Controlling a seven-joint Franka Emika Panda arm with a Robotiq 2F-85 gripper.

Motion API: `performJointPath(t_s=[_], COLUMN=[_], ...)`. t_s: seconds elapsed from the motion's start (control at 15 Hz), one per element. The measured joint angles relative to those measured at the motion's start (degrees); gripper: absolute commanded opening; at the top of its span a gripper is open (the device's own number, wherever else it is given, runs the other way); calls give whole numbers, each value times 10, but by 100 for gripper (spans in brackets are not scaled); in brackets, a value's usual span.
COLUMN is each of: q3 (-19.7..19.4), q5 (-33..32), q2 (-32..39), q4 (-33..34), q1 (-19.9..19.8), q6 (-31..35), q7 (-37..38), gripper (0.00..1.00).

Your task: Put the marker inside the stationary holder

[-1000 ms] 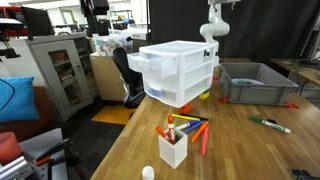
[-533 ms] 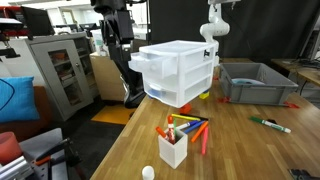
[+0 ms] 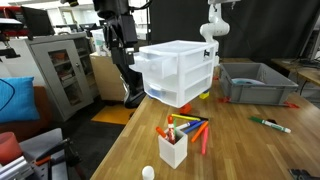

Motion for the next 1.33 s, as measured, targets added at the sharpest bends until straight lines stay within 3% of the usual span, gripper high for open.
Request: performJointPath(t_s=[0.33,0.67,1.0,1.33], q3=[-3,-6,-10,-24], q5=[-6,-3,57,106], q2=[24,141,238,249], q4=[8,21,36,37], q1=[-1,1,5,2], q6=[16,131,235,260], q7=[-1,-7,-44,-62], gripper=[100,100,100,100])
